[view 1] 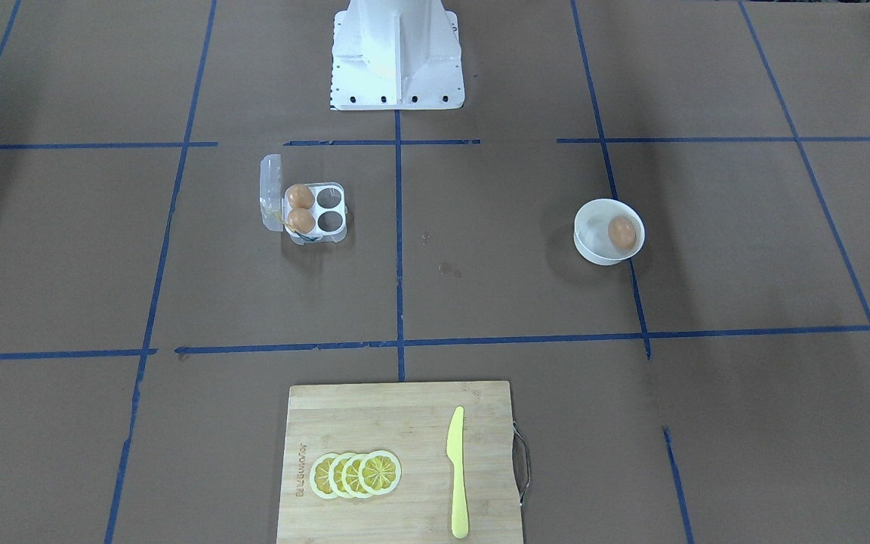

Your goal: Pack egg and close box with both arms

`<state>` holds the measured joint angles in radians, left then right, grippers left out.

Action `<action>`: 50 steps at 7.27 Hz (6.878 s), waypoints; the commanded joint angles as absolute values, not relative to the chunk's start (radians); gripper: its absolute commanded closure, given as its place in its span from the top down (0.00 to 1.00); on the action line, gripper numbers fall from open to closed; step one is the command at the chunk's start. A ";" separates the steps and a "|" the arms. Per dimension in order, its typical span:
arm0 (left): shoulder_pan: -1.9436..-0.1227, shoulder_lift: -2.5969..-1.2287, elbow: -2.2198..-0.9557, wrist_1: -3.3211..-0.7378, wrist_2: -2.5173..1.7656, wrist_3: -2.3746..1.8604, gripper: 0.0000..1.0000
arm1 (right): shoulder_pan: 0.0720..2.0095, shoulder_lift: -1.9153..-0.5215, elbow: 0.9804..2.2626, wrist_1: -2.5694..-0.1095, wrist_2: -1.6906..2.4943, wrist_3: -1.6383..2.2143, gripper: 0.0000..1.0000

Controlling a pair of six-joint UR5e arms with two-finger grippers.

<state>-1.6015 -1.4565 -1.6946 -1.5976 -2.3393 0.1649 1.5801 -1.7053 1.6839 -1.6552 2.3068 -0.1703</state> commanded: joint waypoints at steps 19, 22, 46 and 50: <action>-1.177 -1.623 -1.746 -2.515 -2.309 -0.488 1.00 | 1.439 -1.703 1.853 -1.240 2.422 0.222 1.00; -0.956 -1.506 -1.872 -2.514 -2.046 -0.799 1.00 | 1.419 -1.703 1.852 -1.229 2.415 0.224 1.00; -0.538 -1.623 -1.867 -2.112 -1.674 -1.210 0.67 | 1.417 -1.717 1.839 -1.226 2.411 0.221 1.00; -0.534 -1.644 -1.849 -2.111 -1.674 -1.210 0.63 | 1.417 -1.721 1.836 -1.224 2.411 0.219 1.00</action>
<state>-0.5364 -1.6361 -1.8581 -2.1113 -1.6736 -1.2103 1.4174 -1.7205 1.8372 -1.2243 2.4114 0.2199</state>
